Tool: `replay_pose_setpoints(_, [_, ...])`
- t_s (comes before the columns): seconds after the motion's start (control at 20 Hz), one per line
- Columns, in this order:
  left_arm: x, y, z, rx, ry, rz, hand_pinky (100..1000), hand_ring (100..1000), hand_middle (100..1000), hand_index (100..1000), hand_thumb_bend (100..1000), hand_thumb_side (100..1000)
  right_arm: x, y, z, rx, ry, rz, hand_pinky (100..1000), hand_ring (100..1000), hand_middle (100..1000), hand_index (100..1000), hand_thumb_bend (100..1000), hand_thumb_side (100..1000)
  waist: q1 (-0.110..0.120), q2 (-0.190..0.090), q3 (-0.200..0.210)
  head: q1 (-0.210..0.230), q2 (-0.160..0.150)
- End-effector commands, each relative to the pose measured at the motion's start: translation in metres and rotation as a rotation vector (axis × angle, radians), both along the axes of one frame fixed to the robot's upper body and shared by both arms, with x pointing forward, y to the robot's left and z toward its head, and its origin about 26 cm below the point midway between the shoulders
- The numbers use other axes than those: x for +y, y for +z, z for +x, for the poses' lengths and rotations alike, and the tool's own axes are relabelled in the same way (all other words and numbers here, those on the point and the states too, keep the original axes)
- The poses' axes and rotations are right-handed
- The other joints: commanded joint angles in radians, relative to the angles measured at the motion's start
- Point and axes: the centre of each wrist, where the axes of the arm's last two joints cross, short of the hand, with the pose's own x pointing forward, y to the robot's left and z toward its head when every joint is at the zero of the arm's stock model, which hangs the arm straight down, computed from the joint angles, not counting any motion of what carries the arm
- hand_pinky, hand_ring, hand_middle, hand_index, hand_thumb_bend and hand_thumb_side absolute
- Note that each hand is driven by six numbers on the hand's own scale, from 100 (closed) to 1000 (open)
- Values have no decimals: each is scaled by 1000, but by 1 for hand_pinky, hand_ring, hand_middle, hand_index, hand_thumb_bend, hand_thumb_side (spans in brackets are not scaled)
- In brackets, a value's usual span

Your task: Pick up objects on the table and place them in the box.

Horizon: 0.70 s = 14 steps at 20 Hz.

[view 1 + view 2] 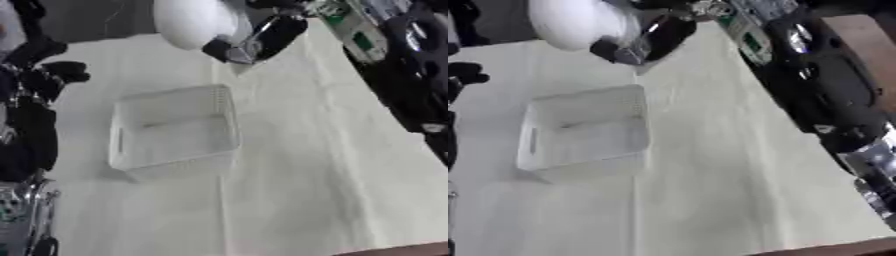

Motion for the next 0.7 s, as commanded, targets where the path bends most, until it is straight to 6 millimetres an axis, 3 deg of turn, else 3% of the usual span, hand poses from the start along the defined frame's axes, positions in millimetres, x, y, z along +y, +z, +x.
replay_pose_setpoints(0.05, [1, 8, 0, -25, -10, 15, 639, 674, 725, 852, 100, 1000, 10, 12, -6, -29, 28, 8, 465, 335, 217, 244, 100, 857, -2, -19, 3, 10, -7])
replay_pose_setpoints(0.4, [0, 8, 1, -27, -12, 10, 639, 673, 725, 852, 100, 1000, 21, 4, -10, -12, 52, 1, 472, 340, 218, 243, 100, 851, -3, -14, 7, 24, -7])
replay_pose_setpoints(0.7, [-1, 10, 2, -31, -12, 3, 638, 672, 723, 851, 100, 1000, 21, -10, -13, 53, 34, 46, 416, 335, 213, 242, 100, 831, -1, -6, 12, 60, -7])
